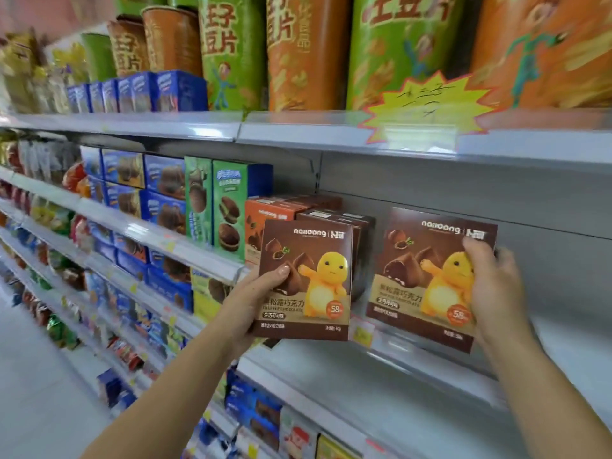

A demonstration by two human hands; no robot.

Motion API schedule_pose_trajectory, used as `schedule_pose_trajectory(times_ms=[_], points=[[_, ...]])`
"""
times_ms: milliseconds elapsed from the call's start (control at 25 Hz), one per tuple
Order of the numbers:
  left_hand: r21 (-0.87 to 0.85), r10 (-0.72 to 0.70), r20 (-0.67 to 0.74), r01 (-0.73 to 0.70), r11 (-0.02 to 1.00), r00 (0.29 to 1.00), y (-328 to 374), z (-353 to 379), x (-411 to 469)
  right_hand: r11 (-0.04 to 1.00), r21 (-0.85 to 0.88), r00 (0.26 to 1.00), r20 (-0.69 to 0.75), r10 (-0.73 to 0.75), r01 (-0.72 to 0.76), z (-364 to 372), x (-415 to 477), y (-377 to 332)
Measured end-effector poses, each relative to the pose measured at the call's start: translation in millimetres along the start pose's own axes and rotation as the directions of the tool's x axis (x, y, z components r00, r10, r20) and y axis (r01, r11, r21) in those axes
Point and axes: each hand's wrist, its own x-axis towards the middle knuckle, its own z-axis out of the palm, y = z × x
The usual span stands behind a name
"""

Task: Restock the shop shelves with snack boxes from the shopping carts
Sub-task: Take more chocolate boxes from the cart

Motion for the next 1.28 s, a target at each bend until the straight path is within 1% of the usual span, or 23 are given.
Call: schedule_pose_trajectory(times_ms=[80, 120, 160, 240, 320, 400, 440, 520, 680, 800, 880, 960, 1040, 1120, 1160, 1200, 1280], points=[[-0.031, 0.02, 0.008, -0.02, 0.999, 1.0, -1, 12, 9, 0.999, -0.024, 0.999, -0.024, -0.029, 0.029, -5, 31, 6], [-0.022, 0.027, 0.017, -0.026, 0.999, 0.999, -2, 16, 13, 0.999, -0.048, 1.0, -0.002, -0.023, 0.023, -4, 46, 10], [-0.021, 0.032, 0.024, -0.031, 0.999, 0.999, -2, 18, 15, 0.998, -0.07, 0.999, 0.038, 0.009, -0.007, 0, 59, 16], [-0.022, 0.04, 0.013, -0.04, 0.999, 0.999, -3, 18, 19, 0.988, -0.095, 0.983, 0.12, 0.135, -0.124, 12, 82, 33], [0.002, 0.06, 0.028, -0.061, 0.998, 0.998, -1, 18, 19, 0.965, -0.102, 0.94, 0.221, 0.259, -0.242, 25, 99, 46], [0.046, 0.088, 0.043, -0.09, 0.995, 0.995, 3, 17, 18, 0.941, -0.081, 0.884, 0.323, 0.338, -0.33, 41, 110, 54], [0.061, 0.093, 0.035, -0.095, 0.994, 0.995, 4, 15, 18, 0.924, -0.062, 0.858, 0.353, 0.374, -0.377, 49, 109, 53], [0.086, 0.094, 0.02, -0.095, 0.992, 0.995, 6, 12, 18, 0.896, -0.07, 0.825, 0.364, 0.433, -0.439, 63, 110, 51], [0.116, 0.091, 0.015, -0.092, 0.989, 0.996, 12, 6, 14, 0.897, -0.106, 0.811, 0.393, 0.434, -0.429, 85, 107, 43], [0.127, 0.088, -0.012, -0.086, 0.988, 0.996, 19, 2, 10, 0.903, -0.115, 0.79, 0.446, 0.42, -0.415, 99, 99, 39], [0.142, 0.087, -0.024, -0.083, 0.986, 0.996, 23, 0, 6, 0.916, -0.127, 0.795, 0.462, 0.394, -0.381, 108, 99, 39], [0.169, 0.081, -0.034, -0.074, 0.983, 0.996, 26, -1, 4, 0.916, -0.112, 0.793, 0.468, 0.39, -0.385, 111, 101, 43], [0.184, 0.076, -0.047, -0.067, 0.981, 0.996, 27, 2, 4, 0.9, -0.122, 0.765, 0.487, 0.421, -0.418, 108, 102, 45], [0.193, 0.079, -0.021, -0.074, 0.978, 0.997, 27, 10, 7, 0.88, -0.136, 0.726, 0.516, 0.454, -0.454, 103, 99, 45], [0.188, 0.078, -0.009, -0.075, 0.979, 0.997, 26, 16, 9, 0.877, -0.141, 0.728, 0.506, 0.462, -0.458, 100, 99, 43], [0.174, 0.074, -0.004, -0.072, 0.982, 0.997, 26, 24, 10, 0.887, -0.15, 0.755, 0.475, 0.452, -0.436, 97, 99, 38], [0.149, 0.069, -0.002, -0.068, 0.986, 0.998, 25, 43, 14, 0.935, -0.14, 0.867, 0.353, 0.353, -0.324, 82, 95, 23]])
